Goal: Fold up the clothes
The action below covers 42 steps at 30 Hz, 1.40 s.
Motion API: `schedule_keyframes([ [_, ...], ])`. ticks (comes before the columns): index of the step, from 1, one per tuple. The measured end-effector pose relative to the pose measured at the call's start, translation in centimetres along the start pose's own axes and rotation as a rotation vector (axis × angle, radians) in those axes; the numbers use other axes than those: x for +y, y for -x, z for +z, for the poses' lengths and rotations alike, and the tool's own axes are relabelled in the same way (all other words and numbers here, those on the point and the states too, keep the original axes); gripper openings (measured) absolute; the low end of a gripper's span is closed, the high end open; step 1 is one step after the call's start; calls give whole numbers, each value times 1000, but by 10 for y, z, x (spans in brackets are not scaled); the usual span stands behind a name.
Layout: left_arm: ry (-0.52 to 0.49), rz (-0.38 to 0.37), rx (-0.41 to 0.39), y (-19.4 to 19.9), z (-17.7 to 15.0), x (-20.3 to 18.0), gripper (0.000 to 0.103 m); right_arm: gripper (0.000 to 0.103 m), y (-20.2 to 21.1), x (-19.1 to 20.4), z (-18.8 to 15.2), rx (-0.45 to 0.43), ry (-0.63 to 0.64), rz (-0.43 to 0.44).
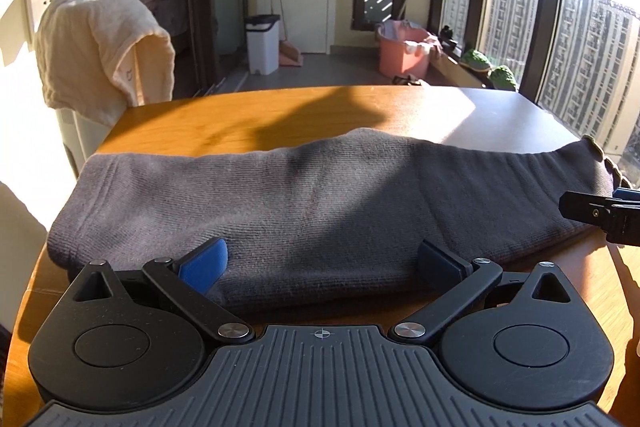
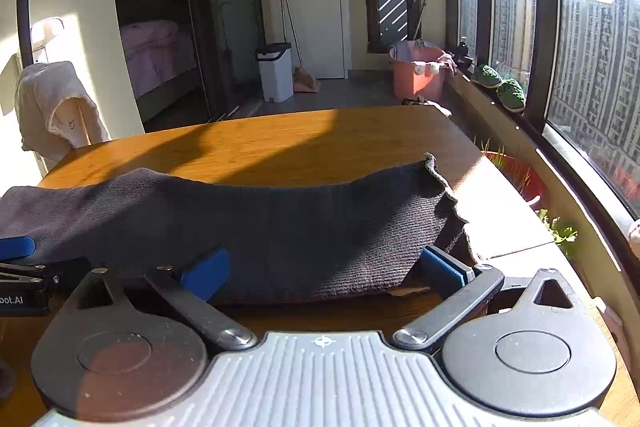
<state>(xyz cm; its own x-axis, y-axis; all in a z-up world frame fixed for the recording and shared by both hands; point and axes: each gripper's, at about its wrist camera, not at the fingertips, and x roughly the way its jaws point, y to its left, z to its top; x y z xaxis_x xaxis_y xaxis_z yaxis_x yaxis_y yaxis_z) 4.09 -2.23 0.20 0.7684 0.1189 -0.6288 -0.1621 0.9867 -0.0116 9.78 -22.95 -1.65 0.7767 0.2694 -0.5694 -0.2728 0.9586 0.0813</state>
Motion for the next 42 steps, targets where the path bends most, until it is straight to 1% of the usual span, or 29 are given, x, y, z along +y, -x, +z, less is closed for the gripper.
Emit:
schedule_keyframes([
  [12, 2, 6, -2, 1, 0, 0, 103, 103, -2, 5, 1, 16, 32, -16],
  [42, 1, 9, -3, 1, -1, 0, 103, 103, -3, 5, 1, 19, 45, -24],
])
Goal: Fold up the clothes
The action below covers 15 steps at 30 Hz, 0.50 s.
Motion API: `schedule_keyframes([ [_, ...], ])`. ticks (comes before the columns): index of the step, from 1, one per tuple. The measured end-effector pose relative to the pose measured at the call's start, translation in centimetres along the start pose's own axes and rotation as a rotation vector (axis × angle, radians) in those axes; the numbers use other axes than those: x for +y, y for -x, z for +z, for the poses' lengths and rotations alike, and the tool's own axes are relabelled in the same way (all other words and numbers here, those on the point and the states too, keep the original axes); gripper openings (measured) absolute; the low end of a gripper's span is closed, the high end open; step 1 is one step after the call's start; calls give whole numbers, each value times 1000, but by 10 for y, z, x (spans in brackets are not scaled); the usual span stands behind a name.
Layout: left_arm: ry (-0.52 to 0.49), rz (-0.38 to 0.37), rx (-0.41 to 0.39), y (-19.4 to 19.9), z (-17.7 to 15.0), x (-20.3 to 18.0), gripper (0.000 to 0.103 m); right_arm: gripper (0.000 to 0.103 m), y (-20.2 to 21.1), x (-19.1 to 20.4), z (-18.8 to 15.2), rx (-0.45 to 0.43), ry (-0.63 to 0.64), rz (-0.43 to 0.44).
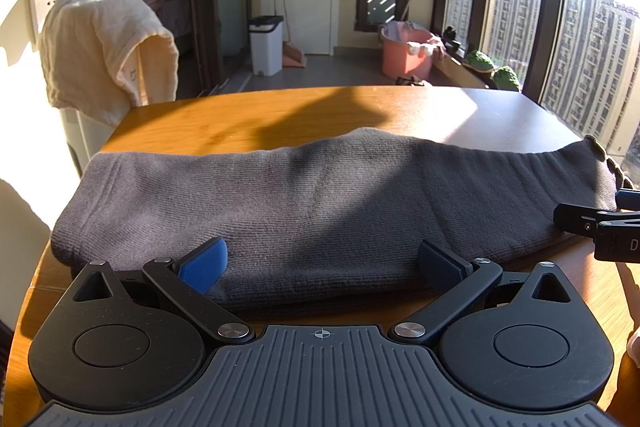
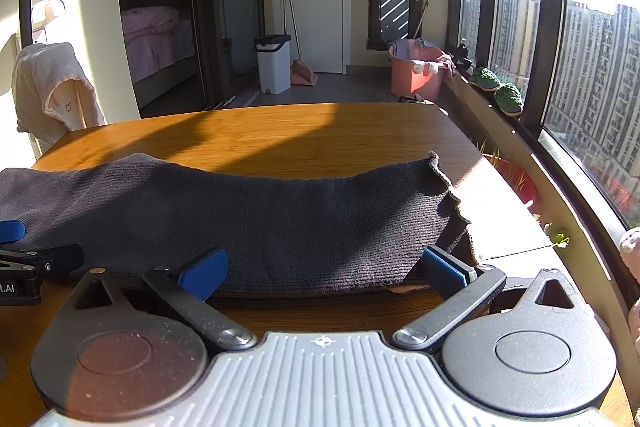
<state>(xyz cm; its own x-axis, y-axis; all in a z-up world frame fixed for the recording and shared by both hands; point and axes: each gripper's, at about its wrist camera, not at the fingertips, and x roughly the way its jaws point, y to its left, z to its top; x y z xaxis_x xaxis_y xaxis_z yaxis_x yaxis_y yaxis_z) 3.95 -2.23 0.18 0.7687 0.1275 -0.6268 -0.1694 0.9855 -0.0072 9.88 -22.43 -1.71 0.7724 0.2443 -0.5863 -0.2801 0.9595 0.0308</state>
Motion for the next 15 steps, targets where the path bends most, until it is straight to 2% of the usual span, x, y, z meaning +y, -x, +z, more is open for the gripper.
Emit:
schedule_keyframes([
  [15, 0, 1, 0, 0, 0, 0, 103, 103, 0, 1, 0, 6, 15, -13],
])
